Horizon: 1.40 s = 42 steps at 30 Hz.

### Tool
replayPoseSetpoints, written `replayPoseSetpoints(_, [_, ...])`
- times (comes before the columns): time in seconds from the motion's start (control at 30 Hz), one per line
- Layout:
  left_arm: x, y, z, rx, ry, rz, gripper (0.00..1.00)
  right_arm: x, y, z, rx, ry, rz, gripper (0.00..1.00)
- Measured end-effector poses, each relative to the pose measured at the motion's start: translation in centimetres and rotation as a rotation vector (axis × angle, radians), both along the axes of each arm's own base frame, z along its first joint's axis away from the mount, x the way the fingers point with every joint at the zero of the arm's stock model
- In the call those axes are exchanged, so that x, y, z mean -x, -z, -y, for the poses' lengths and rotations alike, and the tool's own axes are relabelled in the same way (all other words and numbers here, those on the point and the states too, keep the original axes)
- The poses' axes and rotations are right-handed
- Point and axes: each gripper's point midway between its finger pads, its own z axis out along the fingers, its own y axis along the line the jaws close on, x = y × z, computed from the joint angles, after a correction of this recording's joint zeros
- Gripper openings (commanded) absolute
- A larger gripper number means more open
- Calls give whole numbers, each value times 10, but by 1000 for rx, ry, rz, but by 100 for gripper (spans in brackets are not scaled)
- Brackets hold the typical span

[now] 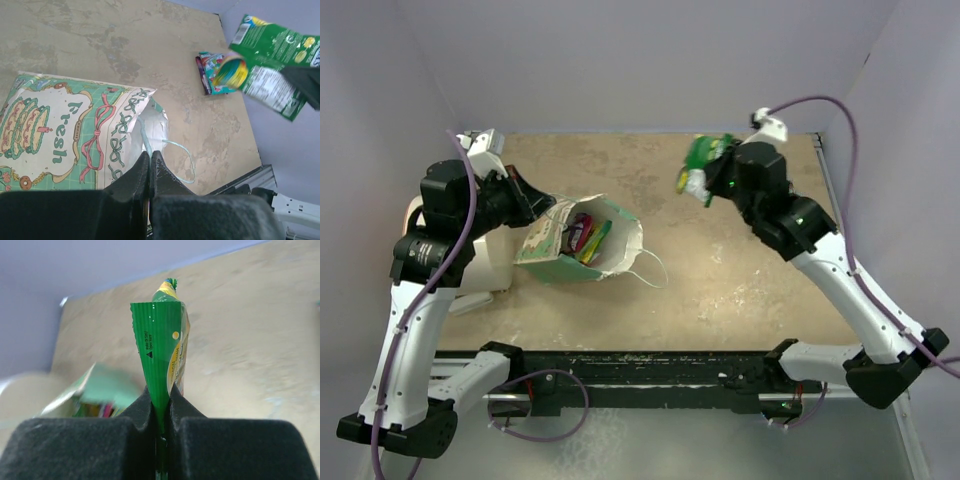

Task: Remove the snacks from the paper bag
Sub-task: Place the snack at the center of the board.

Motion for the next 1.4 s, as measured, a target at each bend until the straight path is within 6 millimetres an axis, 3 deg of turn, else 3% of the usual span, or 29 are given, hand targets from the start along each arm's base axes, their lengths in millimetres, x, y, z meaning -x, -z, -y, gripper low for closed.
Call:
replayPoseSetpoints(0.13, [-1,2,-1,-5,-5,-9,0,-38,14,90,-28,294,7,0])
replayPoseSetpoints(0.2, [-1,2,-2,-10,-10,-13,0,-48,28,121,-42,412,-2,0])
replayPoseSetpoints(0.4, [-7,0,-5,-40,-23,-14,0,-79,94,183,-181,629,-25,0])
replayPoseSetpoints(0.5, [-9,-3,-5,-43,-21,-15,0,-92,125,228,-287,728,16,0])
replayPoseSetpoints(0.67, [-8,6,-3,-36,-15,-43,0,-105,159,280,-421,830,78,0])
replayPoseSetpoints(0.83, [-14,15,-1,-39,-9,-69,0,-126,184,299,-547,811,118,0])
replayPoseSetpoints(1.07, [-21,21,0,-54,-9,-83,0,-144,203,297,-679,745,148,0])
replayPoseSetpoints(1.4, [-22,18,-4,-84,-13,-60,0,-131,237,290,-739,757,99,1])
